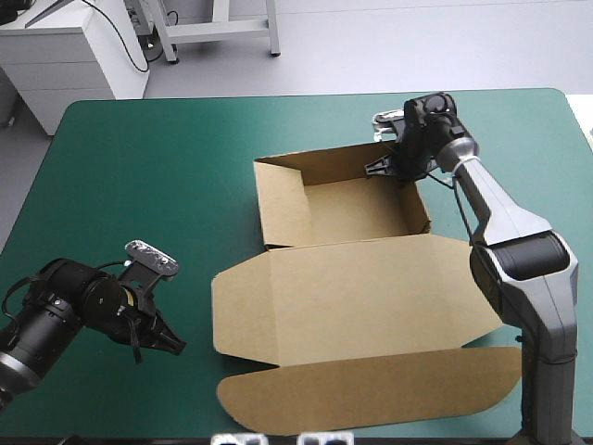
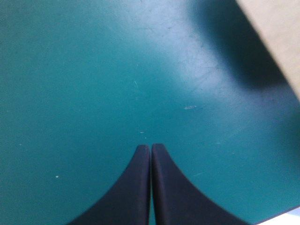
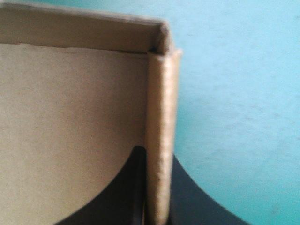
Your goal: Fold the box
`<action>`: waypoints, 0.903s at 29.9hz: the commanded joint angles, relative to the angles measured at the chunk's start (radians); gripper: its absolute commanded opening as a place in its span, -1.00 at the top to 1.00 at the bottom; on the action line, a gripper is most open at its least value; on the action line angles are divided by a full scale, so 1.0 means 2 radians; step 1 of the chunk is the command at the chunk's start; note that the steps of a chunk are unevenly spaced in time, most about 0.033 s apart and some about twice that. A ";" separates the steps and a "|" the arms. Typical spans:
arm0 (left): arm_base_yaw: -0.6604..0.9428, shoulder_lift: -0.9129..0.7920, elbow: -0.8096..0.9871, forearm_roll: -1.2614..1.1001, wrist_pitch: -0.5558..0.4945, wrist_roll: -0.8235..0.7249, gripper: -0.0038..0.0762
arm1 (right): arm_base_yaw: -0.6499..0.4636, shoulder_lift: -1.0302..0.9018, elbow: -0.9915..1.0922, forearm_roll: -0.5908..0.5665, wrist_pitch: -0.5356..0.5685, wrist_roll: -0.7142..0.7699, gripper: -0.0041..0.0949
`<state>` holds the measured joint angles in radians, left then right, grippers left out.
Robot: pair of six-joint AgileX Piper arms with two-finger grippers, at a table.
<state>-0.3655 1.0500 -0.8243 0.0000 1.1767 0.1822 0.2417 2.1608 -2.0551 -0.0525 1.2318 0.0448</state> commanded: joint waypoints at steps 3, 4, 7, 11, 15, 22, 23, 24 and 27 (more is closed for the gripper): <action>-0.003 -0.008 -0.012 -0.005 -0.003 -0.015 0.92 | -0.075 -0.033 -0.016 -0.026 -0.002 -0.010 0.95; -0.003 -0.008 -0.012 -0.005 -0.003 -0.015 0.92 | -0.092 -0.033 -0.016 -0.018 -0.002 -0.013 0.96; -0.003 -0.008 -0.012 -0.005 -0.002 -0.015 0.92 | -0.152 -0.037 -0.016 0.010 -0.007 -0.016 0.96; -0.003 -0.008 -0.012 -0.005 0.006 -0.015 0.92 | -0.233 -0.039 -0.016 0.049 -0.005 -0.018 0.95; -0.003 -0.008 -0.012 -0.005 0.010 -0.015 0.92 | -0.307 -0.039 -0.016 0.083 -0.002 -0.033 0.95; -0.003 -0.008 -0.012 0.000 0.010 -0.015 0.92 | -0.392 -0.039 -0.016 0.091 -0.001 -0.033 0.95; -0.003 -0.008 -0.012 0.000 0.010 -0.015 0.92 | -0.400 -0.039 -0.016 0.091 -0.001 -0.033 0.95; -0.003 -0.008 -0.012 0.000 0.010 -0.015 0.92 | -0.406 -0.039 -0.016 0.091 -0.001 -0.033 0.95; -0.003 -0.008 -0.012 0.000 0.010 -0.009 0.92 | -0.419 -0.039 -0.016 0.102 -0.002 -0.033 0.95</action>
<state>-0.3655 1.0500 -0.8243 0.0000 1.2004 0.1647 -0.5734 2.1608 -2.0563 0.1003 1.2320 -0.0100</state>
